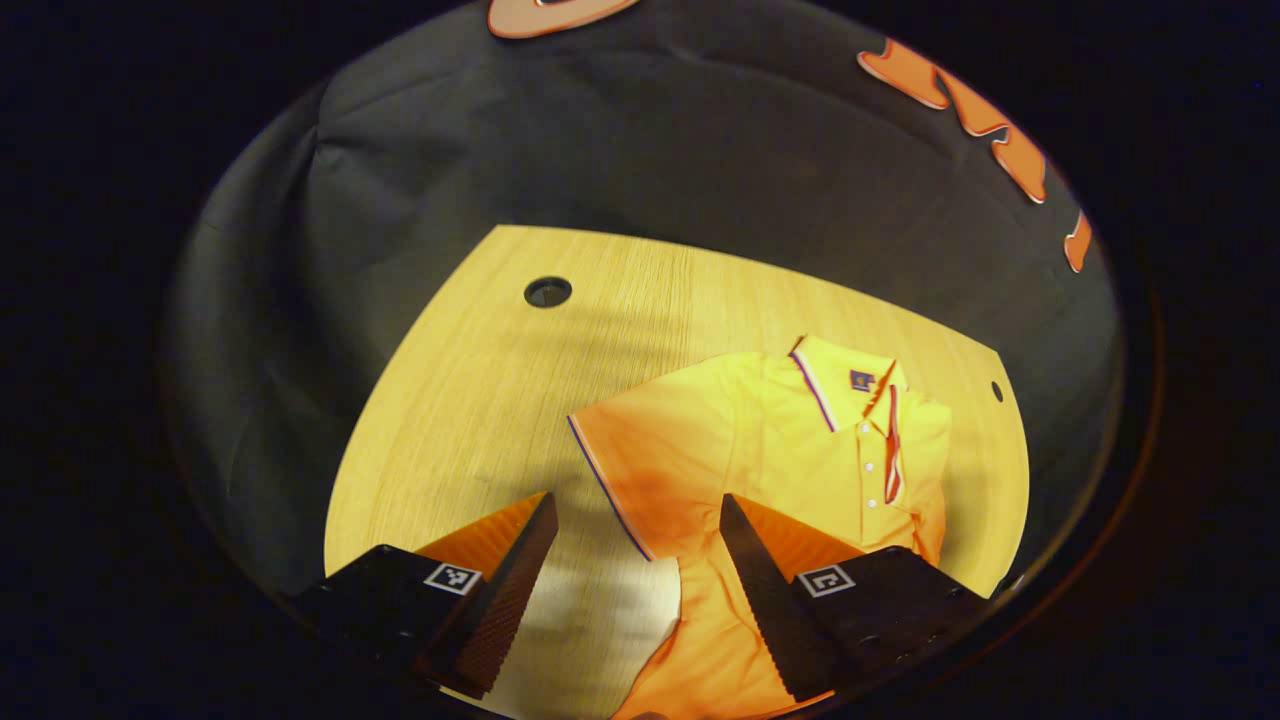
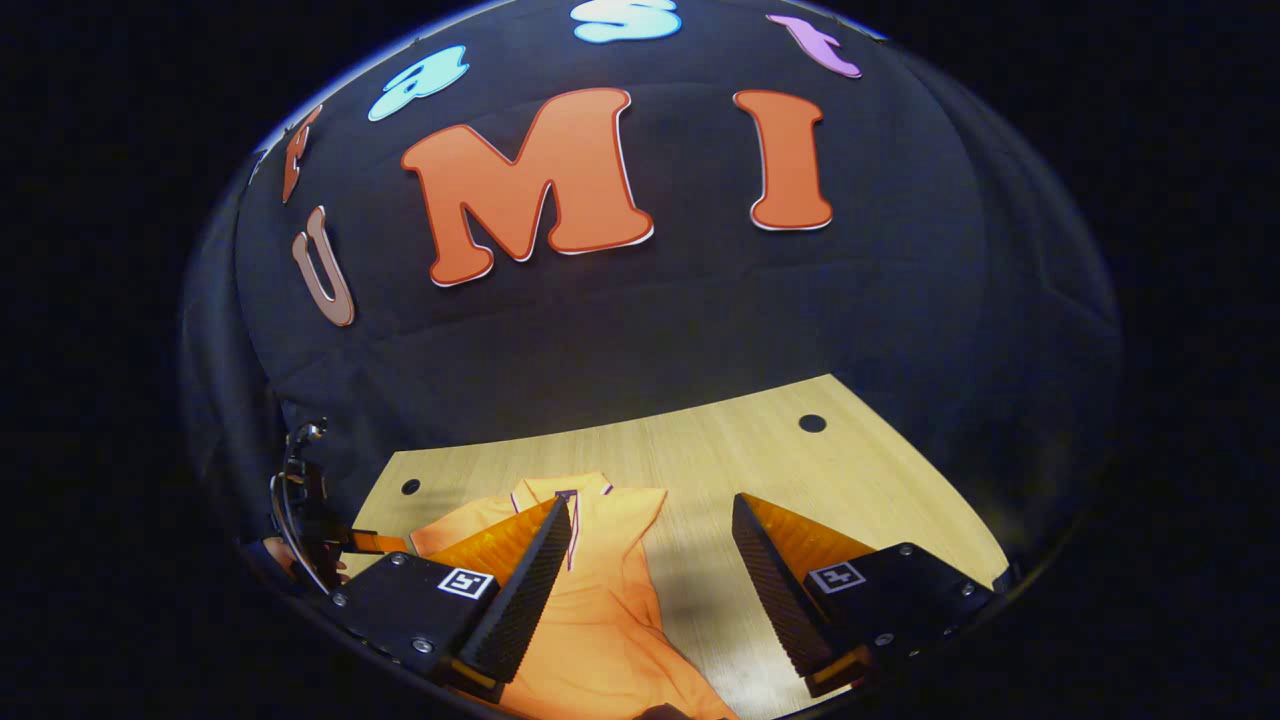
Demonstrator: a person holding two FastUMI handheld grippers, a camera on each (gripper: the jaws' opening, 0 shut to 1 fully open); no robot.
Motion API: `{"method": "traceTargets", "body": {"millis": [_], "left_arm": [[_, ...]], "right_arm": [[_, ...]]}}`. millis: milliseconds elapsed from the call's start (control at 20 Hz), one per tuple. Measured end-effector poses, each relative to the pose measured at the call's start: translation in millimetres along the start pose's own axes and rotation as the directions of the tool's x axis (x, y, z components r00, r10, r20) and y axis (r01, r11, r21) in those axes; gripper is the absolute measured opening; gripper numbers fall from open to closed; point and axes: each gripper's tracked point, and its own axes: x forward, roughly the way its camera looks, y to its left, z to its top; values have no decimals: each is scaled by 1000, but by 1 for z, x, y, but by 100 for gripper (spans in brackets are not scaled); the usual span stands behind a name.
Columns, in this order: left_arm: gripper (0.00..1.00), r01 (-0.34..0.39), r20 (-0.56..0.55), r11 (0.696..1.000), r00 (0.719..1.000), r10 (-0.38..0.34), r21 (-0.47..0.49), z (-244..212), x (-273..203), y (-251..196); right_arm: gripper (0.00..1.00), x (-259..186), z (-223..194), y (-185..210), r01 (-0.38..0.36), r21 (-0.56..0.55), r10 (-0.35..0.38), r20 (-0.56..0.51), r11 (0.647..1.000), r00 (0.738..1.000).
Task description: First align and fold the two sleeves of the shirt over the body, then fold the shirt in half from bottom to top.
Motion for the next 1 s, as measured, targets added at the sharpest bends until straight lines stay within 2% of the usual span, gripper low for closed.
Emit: {"method": "traceTargets", "body": {"millis": [150,350,500,550,600,650,750,850,900,950,1000], "left_arm": [[99,-18,-94,1000,995,18,-4,9,42,7],[98,-86,-181,996,980,88,19,11,71,14],[96,-90,-251,996,964,92,22,-1,82,10],[93,-100,-259,994,960,107,40,0,88,8],[86,-85,-258,994,961,102,75,1,87,7],[84,-57,-235,993,969,80,105,10,83,1],[23,-39,-234,991,970,67,124,7,89,-2],[21,-15,-225,991,973,45,134,9,89,-5],[21,18,-204,994,979,5,110,8,90,-11],[7,36,-197,992,980,-12,119,14,82,-13],[7,35,-187,992,982,-11,125,10,87,-11]], "right_arm": [[98,-38,-4,-21,78,28,-79,33,997,996],[98,-70,-13,-42,170,36,-172,44,985,984],[99,-77,-20,-43,188,26,-188,40,982,981],[99,-80,-22,-41,185,26,-186,41,982,982],[99,-78,-23,-38,179,31,-180,40,983,983],[99,-76,-29,-36,174,40,-175,24,984,984],[99,-74,-35,-28,147,59,-148,12,987,989],[99,-72,-38,-22,133,44,-134,13,990,991],[99,-72,-41,-23,137,33,-137,10,990,990],[99,-73,-42,-24,136,29,-137,7,990,991],[99,-73,-43,-22,133,29,-133,3,991,991]]}}
